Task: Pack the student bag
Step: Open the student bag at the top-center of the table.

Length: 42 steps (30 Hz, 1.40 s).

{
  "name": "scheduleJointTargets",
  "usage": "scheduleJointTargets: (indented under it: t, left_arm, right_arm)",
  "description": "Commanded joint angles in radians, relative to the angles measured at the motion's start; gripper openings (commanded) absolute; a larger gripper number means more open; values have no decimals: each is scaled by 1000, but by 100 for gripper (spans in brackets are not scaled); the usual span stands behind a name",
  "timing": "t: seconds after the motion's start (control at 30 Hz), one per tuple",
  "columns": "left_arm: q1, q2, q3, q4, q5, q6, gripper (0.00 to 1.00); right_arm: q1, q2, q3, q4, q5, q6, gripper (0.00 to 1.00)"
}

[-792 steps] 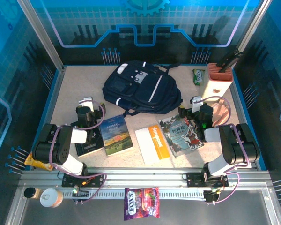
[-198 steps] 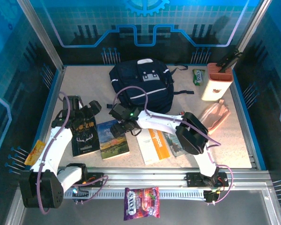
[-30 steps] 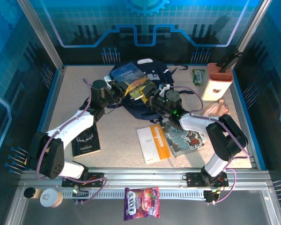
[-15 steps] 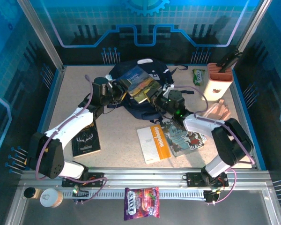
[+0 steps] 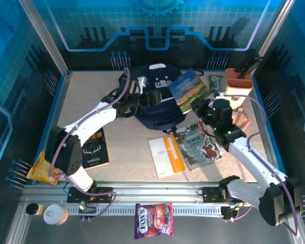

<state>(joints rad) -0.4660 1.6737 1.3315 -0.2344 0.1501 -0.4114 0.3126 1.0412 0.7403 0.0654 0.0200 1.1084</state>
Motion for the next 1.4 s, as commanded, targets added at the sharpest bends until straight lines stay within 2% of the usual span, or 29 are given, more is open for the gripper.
scheduleJointTargets:
  t: [0.0, 0.13, 0.3, 0.53, 0.67, 0.8, 0.97, 1.03, 1.17, 1.3, 1.37]
  left_arm:
    - [-42, 95, 98, -125, -31, 254, 91]
    - [-69, 226, 235, -224, -41, 418, 91]
    - [-108, 363, 382, -335, -126, 636, 89]
    - [-110, 505, 561, -442, -252, 740, 84]
    - [-110, 581, 671, -549, -258, 784, 84]
    - [-114, 622, 706, -581, -279, 806, 84]
    - [-113, 641, 734, -584, -322, 782, 69]
    - [-114, 651, 751, -594, -334, 775, 67]
    - [-115, 682, 787, -611, -398, 762, 54]
    - [-116, 675, 822, -609, -458, 715, 36]
    - [-118, 660, 845, -626, -434, 685, 31]
  right_arm:
    - [-38, -64, -31, -121, 15, -73, 3]
    - [-72, -107, -60, -161, -6, -81, 3]
    - [-90, -125, -66, -235, -20, -68, 1]
    - [-102, -147, -59, -287, -20, -74, 1]
    - [-110, -153, -52, -297, -18, -81, 2]
    - [-112, -147, -48, -295, -21, -71, 2]
    - [-112, -139, -43, -295, -23, -69, 2]
    - [-111, -140, -42, -300, -20, -68, 2]
    - [-111, -146, -33, -310, -10, -73, 2]
    - [-112, -163, -15, -336, 14, -91, 2]
    - [-113, -176, -4, -355, 41, -111, 2]
